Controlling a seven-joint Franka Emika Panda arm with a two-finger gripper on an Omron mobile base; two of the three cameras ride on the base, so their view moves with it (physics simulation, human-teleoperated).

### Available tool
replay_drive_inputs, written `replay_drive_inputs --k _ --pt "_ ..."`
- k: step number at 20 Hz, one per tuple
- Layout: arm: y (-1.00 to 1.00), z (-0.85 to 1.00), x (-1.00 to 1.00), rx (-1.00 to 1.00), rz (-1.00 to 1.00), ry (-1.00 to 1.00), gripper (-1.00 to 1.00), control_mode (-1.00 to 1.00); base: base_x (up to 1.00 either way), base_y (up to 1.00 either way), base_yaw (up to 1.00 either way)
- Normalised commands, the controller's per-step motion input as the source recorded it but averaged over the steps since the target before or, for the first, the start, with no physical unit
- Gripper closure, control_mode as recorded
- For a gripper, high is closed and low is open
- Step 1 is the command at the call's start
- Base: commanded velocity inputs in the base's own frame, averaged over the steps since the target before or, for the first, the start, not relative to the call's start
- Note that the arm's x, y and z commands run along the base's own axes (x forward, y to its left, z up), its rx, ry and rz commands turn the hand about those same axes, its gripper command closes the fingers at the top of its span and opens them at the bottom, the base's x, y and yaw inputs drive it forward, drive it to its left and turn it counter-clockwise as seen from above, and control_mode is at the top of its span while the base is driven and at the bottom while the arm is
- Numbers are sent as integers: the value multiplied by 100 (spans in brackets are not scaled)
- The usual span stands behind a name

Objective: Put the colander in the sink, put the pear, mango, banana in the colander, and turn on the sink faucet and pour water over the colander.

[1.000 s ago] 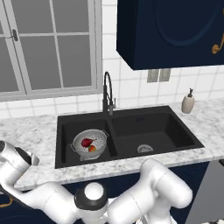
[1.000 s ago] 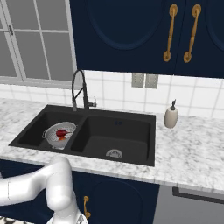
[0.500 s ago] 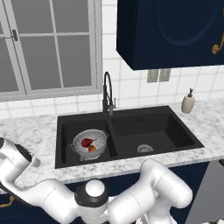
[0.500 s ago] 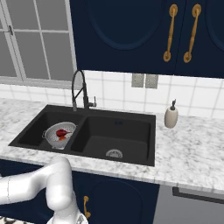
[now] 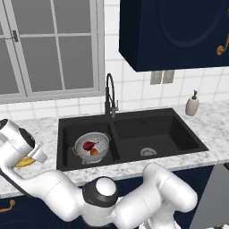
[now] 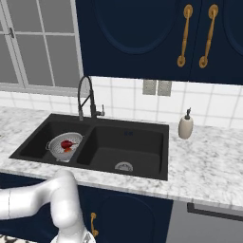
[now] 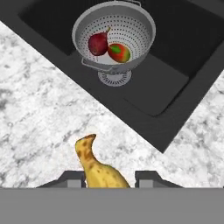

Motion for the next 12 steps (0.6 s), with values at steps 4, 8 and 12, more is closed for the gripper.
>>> replay_drive_inputs --k 4,8,12 --pt "-100 3 -67 0 -23 -15 100 -100 0 0 0" --pt "-100 4 -21 4 -17 -14 100 -100 0 0 0" --pt "-100 19 0 7 -13 -4 100 -100 0 0 0"
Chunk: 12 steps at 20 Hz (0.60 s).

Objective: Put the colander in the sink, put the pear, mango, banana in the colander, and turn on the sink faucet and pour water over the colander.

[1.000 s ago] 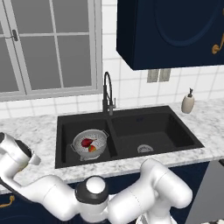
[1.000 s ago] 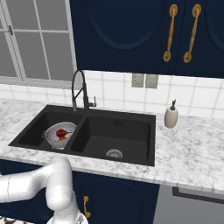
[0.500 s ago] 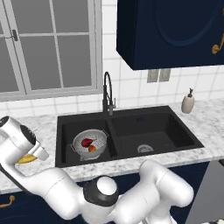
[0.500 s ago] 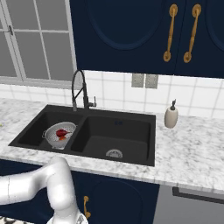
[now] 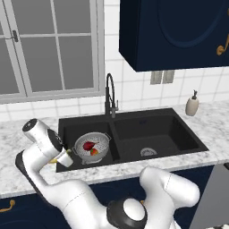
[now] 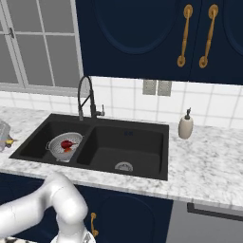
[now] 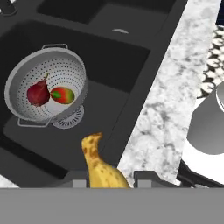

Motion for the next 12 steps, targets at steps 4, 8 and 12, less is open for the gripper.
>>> replay_drive_inputs --k 4,8,12 --pt "-100 40 1 7 -10 2 100 -100 0 0 0" --pt "-100 39 29 2 -12 4 100 -100 0 0 0" --pt "-100 9 70 0 -11 8 100 -100 0 0 0"
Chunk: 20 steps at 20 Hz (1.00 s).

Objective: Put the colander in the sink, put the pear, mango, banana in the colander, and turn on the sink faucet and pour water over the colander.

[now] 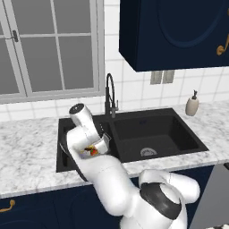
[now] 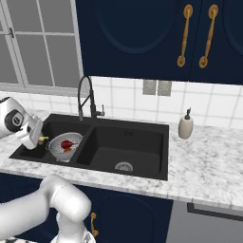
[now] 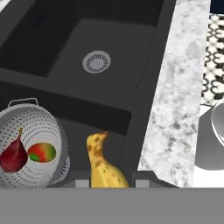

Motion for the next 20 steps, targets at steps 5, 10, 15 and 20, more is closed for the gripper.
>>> replay_drive_inputs --k 5,10,15,20 --pt "-70 -4 92 -2 -14 12 100 -100 0 0 0" --pt "-10 -20 83 -11 -9 18 100 -100 0 0 0" --pt "61 -26 52 -24 0 17 100 -100 0 0 0" --pt "30 -53 16 -20 0 -1 100 -100 0 0 0"
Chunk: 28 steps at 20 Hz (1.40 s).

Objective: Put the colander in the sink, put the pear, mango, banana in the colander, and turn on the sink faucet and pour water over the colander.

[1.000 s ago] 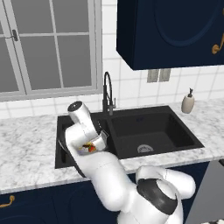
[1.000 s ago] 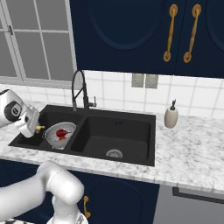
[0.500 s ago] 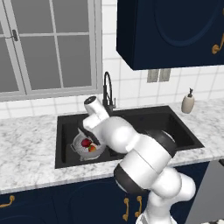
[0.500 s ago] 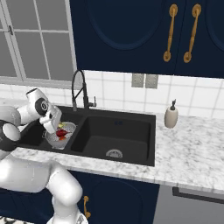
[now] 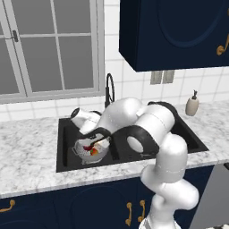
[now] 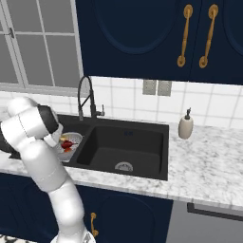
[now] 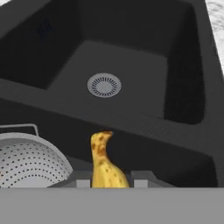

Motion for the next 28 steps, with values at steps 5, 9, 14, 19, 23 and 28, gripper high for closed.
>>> replay_drive_inputs --k 5,9,14,19,23,28 --pt "-8 -53 9 -5 0 -4 100 -100 0 0 0" --pt "0 -5 63 0 0 0 100 -100 0 0 0" --pt "0 -10 75 0 0 5 100 -100 0 0 0" --pt "22 -56 56 -6 0 3 100 -100 0 0 0" --pt "41 -52 47 -3 5 0 100 -100 0 0 0" --pt "3 -53 4 2 19 -4 100 -100 0 0 0"
